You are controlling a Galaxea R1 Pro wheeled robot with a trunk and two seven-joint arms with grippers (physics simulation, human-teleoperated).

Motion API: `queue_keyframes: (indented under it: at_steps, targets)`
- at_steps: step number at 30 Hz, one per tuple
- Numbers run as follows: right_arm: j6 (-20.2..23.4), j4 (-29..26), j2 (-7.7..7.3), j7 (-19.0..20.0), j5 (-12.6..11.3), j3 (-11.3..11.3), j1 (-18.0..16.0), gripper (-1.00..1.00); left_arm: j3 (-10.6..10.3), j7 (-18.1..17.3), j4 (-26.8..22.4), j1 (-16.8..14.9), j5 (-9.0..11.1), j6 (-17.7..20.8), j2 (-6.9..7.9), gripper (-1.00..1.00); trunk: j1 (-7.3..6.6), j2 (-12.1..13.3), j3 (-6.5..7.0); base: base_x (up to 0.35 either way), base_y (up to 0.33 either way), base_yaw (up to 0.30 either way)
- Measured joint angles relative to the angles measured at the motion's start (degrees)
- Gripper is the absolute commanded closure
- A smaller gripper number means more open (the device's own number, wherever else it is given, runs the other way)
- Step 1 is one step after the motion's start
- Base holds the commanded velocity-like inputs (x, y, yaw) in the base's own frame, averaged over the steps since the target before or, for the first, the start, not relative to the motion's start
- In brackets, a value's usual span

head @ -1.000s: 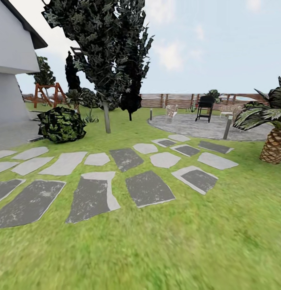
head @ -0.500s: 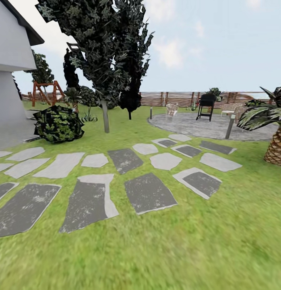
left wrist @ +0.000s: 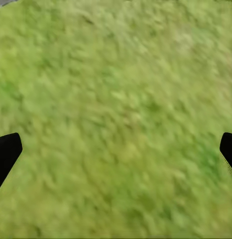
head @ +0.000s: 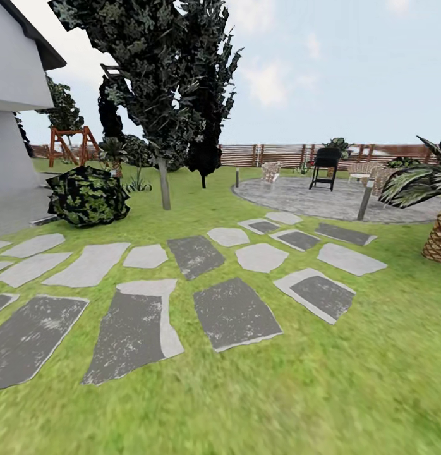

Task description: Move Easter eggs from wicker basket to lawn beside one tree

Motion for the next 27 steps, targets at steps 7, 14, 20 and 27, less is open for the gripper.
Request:
queue_keyframes:
  at_steps: [7,14,20,27]
  targets:
    - [-0.04,0.0,0.0,0.0,0.01,0.0,0.02,-1.0,0.0,0.0,0.0,0.0,0.0,0.0,0.0,-1.0,0.0,0.0,0.0,0.332,0.0,0.0]
    - [-0.05,0.02,0.0,0.0,0.01,0.0,0.01,-1.0,0.0,0.0,0.0,0.0,0.0,0.0,0.0,-1.0,0.0,0.0,0.0,0.332,0.0,0.0]
    - [-0.05,0.02,0.0,0.0,0.0,0.0,0.02,-1.0,0.0,0.0,0.0,0.0,0.0,0.0,0.0,-1.0,0.0,0.0,0.0,0.331,0.0,0.0]
    - [-0.05,0.06,0.0,0.0,0.01,0.0,0.02,-1.0,0.0,0.0,0.0,0.0,0.0,0.0,-0.01,-1.0,0.0,0.0,0.0,0.332,0.0,0.0]
